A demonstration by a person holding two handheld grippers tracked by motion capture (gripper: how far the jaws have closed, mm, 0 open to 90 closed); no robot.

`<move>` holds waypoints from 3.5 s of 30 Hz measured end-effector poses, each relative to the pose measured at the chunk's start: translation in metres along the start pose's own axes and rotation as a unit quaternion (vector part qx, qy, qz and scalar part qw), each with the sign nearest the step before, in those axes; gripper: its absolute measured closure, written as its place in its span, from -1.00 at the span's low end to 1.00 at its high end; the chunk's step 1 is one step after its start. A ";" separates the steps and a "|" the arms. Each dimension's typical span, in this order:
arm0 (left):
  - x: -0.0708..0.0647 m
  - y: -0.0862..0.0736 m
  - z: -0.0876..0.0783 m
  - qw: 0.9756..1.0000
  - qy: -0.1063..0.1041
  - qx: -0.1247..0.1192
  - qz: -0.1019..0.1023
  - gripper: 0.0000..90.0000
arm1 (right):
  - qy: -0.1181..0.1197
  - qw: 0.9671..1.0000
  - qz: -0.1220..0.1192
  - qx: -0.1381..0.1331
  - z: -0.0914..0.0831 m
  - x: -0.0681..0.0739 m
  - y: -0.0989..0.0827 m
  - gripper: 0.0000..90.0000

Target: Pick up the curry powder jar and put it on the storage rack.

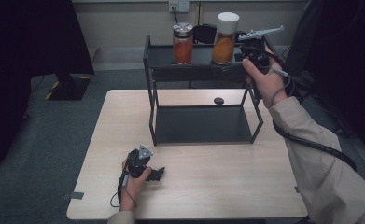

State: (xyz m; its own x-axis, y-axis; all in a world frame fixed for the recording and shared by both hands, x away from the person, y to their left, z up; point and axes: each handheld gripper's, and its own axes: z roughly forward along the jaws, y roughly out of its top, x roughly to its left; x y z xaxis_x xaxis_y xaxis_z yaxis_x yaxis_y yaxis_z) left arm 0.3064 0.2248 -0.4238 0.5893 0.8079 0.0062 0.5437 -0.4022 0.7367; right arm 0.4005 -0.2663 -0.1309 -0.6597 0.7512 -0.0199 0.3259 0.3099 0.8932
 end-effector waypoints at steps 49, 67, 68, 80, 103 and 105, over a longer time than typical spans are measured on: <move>0.000 0.000 0.000 1.000 0.000 -0.001 0.000 -1.00 | 0.047 0.999 -0.020 0.003 -0.002 0.018 -0.055 -0.97; 0.000 0.000 0.000 1.000 0.000 -0.001 0.000 -1.00 | 0.067 0.997 -0.017 0.017 0.014 0.018 -0.093 -0.97; 0.000 0.000 0.000 1.000 0.000 -0.001 -0.001 -1.00 | 0.067 0.997 -0.017 0.017 0.015 0.018 -0.095 -0.97; 0.000 0.000 0.000 1.000 0.000 0.000 0.001 -1.00 | 0.078 0.997 -0.010 0.024 0.022 0.013 -0.122 -0.97; 0.000 0.000 0.000 1.000 0.000 0.000 0.001 -1.00 | 0.086 0.995 -0.007 0.039 0.035 0.008 -0.168 -0.98; 0.000 0.000 0.000 1.000 0.000 -0.001 0.000 -1.00 | 0.086 0.995 -0.008 0.040 0.036 0.007 -0.172 -0.98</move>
State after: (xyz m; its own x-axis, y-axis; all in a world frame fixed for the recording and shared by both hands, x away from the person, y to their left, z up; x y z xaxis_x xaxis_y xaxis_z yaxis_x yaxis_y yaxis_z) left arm 0.3063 0.2249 -0.4241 0.5894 0.8078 0.0065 0.5423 -0.4017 0.7379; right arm 0.3642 -0.2929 -0.3009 -0.7694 0.6369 0.0490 0.3628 0.3725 0.8542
